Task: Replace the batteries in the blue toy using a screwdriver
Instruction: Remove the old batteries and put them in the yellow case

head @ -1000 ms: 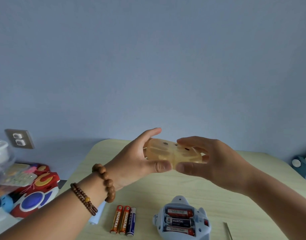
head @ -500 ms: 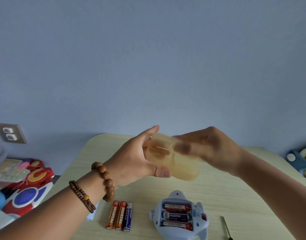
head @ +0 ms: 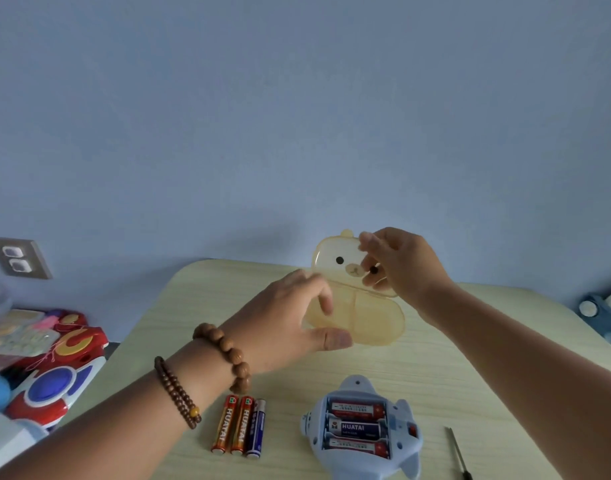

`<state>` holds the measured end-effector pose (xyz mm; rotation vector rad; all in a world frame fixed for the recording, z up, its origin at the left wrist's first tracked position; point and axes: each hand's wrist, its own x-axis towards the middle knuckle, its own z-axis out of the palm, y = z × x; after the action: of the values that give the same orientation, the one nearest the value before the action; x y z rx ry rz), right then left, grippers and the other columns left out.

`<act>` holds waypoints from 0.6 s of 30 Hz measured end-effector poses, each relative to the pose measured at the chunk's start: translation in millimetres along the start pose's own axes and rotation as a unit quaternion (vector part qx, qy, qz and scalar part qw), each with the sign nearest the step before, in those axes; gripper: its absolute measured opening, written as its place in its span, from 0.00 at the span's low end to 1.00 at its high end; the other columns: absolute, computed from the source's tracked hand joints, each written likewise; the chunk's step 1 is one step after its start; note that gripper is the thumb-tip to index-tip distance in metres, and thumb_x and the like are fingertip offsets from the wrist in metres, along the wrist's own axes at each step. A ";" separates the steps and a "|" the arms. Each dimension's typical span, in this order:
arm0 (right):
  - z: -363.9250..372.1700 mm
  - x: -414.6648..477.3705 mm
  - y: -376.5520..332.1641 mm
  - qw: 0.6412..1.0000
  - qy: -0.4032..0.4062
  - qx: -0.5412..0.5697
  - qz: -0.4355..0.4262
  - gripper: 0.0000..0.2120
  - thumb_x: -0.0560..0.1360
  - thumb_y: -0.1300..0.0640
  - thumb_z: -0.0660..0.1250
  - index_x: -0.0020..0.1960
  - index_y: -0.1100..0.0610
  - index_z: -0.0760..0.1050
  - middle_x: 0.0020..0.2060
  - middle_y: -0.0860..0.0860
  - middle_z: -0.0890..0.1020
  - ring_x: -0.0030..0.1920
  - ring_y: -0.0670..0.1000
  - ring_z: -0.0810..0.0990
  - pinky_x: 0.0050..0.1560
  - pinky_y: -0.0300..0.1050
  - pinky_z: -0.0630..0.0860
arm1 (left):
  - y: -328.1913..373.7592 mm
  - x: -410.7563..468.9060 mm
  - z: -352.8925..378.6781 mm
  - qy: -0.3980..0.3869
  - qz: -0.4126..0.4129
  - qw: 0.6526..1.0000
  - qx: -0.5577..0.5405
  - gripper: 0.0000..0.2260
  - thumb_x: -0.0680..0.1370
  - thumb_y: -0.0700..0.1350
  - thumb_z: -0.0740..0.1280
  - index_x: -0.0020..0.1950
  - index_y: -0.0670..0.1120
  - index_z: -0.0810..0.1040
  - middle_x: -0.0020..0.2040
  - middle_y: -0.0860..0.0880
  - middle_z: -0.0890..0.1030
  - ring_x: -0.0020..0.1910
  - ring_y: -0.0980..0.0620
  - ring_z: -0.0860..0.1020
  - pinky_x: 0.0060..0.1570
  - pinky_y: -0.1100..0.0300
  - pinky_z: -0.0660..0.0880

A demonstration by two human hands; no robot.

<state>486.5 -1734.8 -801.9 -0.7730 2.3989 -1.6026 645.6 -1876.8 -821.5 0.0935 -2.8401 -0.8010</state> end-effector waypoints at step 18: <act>20.8 3.6 32.3 0.987 -0.050 -0.150 -0.017 0.12 0.81 0.49 0.61 0.47 0.53 0.81 0.41 0.52 0.85 0.38 0.48 0.81 0.34 0.41 0.74 | -13.8 -6.1 8.6 -0.077 -0.052 0.995 0.025 0.07 0.73 0.58 0.74 0.49 0.61 0.84 0.77 0.47 0.67 0.79 0.55 0.55 0.75 0.54 0.56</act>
<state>481.1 -1744.0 -839.0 -0.9224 2.5974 -1.1955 650.0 -1883.4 -836.9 0.1976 -3.0227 -0.7901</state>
